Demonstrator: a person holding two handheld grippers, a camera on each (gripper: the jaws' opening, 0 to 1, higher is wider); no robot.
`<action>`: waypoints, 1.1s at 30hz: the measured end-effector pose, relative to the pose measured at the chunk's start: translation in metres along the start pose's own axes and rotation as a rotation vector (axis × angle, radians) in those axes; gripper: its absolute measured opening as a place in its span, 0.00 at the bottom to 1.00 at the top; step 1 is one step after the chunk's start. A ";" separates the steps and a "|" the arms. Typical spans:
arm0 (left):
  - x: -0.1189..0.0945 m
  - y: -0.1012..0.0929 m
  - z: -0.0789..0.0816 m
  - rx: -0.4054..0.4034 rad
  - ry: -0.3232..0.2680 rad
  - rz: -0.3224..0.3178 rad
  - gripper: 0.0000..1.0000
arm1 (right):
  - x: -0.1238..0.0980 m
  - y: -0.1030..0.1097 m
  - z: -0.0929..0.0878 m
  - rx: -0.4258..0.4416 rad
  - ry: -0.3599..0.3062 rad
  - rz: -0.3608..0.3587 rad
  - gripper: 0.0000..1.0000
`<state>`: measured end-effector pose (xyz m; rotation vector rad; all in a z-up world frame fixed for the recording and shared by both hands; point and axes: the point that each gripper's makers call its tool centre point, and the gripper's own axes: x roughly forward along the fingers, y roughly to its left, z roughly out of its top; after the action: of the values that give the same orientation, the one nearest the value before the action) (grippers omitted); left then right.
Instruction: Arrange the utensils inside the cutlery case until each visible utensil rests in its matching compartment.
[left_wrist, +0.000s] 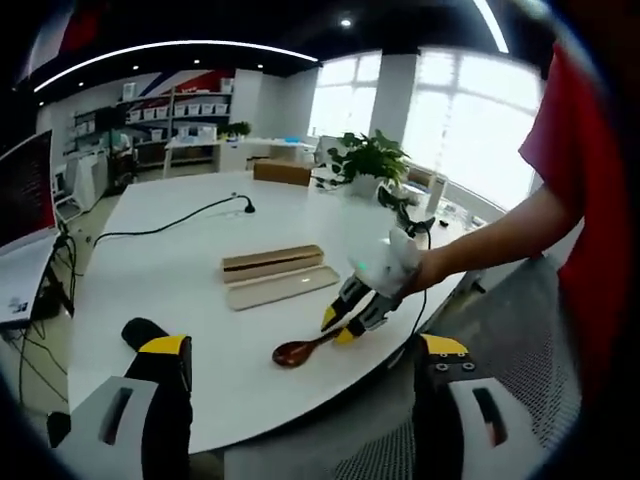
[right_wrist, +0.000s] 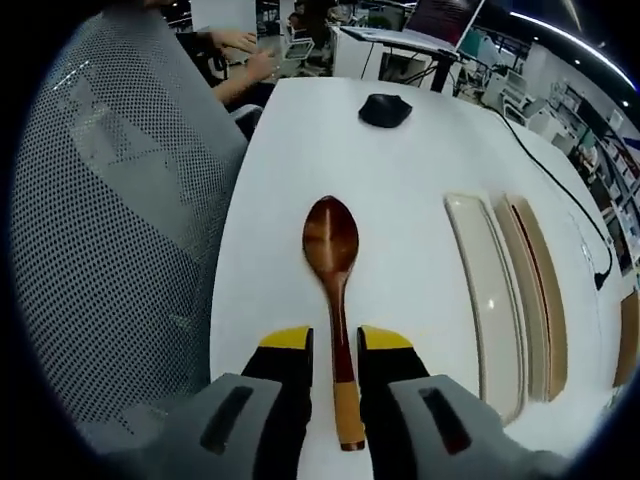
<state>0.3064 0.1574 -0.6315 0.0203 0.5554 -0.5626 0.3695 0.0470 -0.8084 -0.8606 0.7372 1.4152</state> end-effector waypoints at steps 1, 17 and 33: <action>0.000 0.000 0.000 0.001 0.001 0.000 0.94 | 0.000 0.000 0.000 -0.001 0.000 0.000 0.14; 0.000 0.000 -0.007 0.001 0.041 0.009 0.90 | 0.008 0.005 -0.001 -0.042 0.028 0.015 0.11; 0.000 0.003 -0.013 -0.005 0.068 0.006 0.86 | 0.012 0.004 0.002 -0.024 0.009 0.049 0.02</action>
<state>0.3015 0.1619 -0.6436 0.0360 0.6225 -0.5558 0.3658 0.0549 -0.8175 -0.8730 0.7546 1.4670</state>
